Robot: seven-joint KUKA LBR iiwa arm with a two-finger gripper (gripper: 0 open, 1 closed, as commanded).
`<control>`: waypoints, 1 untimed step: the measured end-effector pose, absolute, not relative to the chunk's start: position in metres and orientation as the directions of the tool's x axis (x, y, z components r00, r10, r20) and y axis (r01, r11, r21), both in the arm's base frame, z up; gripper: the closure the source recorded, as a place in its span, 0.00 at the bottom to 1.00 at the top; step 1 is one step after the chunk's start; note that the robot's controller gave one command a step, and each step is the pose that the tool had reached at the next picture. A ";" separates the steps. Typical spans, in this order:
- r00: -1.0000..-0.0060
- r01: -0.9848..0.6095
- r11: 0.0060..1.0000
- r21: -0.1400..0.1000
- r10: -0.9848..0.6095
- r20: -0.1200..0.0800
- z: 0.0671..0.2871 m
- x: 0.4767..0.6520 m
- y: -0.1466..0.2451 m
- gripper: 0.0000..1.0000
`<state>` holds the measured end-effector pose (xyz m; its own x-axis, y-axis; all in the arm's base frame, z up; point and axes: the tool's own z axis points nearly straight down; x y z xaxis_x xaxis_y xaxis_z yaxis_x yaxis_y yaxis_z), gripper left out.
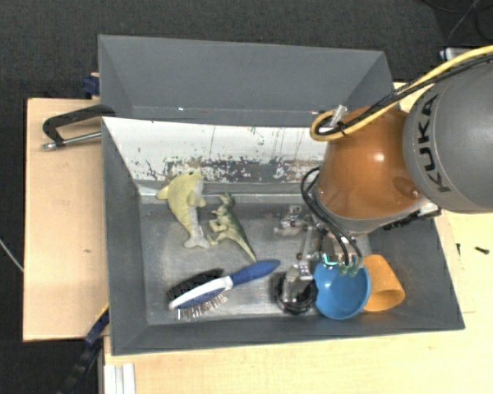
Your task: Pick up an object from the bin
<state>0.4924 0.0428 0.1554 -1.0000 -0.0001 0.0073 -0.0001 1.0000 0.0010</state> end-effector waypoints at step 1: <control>-0.941 -0.338 0.941 -0.003 -0.338 -0.012 0.075 0.510 0.060 0.00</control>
Offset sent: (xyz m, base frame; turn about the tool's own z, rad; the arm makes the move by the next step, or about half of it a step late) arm 0.0128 0.0174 -0.0854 -0.3482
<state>0.5096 0.0604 0.0745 -0.9409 -0.3385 -0.0121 -0.3385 0.9410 -0.0032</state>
